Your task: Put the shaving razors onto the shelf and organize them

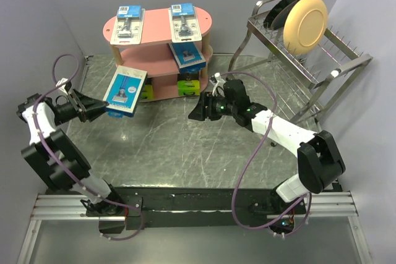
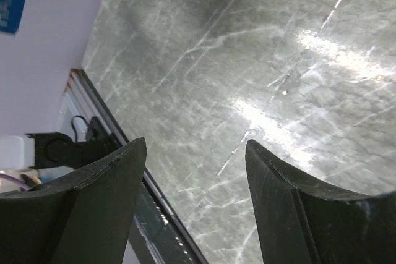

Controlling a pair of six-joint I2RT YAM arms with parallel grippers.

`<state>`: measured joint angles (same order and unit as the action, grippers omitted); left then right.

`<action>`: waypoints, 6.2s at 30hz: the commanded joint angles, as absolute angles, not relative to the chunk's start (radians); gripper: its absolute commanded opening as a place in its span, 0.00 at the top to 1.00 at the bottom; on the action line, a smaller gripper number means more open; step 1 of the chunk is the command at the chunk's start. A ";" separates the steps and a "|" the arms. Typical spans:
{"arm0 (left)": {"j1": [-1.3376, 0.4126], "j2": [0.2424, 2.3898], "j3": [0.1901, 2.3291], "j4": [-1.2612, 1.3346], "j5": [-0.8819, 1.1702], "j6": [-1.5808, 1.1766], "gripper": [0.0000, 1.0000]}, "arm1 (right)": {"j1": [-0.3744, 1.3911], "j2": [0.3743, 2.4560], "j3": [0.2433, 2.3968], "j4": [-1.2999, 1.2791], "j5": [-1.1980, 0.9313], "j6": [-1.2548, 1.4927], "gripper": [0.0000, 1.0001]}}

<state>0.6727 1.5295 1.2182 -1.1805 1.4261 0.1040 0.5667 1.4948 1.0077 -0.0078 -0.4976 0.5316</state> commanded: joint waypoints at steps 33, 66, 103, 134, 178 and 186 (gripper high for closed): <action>0.632 1.218 0.887 -0.343 1.212 -0.772 0.91 | 0.635 1.508 1.174 -0.158 -0.413 0.273 0.25; 0.506 1.308 1.038 -0.011 1.141 -1.127 0.92 | 0.611 1.486 1.129 -0.178 -0.402 0.248 0.25; 0.293 1.657 1.069 0.230 0.792 -1.512 0.90 | 0.611 1.512 1.123 -0.187 -0.367 0.227 0.23; 0.330 1.675 1.078 0.219 0.739 -1.545 0.94 | 0.614 1.560 1.155 -0.172 -0.379 0.236 0.23; 0.293 1.422 1.010 0.194 0.897 -1.237 0.29 | 0.555 1.601 1.361 -0.074 -0.235 0.235 0.29; 0.324 1.354 0.816 0.132 0.818 -1.207 0.51 | 0.485 1.626 1.402 -0.067 -0.166 0.212 0.55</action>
<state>0.3237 1.3689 0.8715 0.1383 0.8417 -1.2423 0.5129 1.6138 1.3449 -0.1036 -0.2165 0.2356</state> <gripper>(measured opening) 0.518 0.456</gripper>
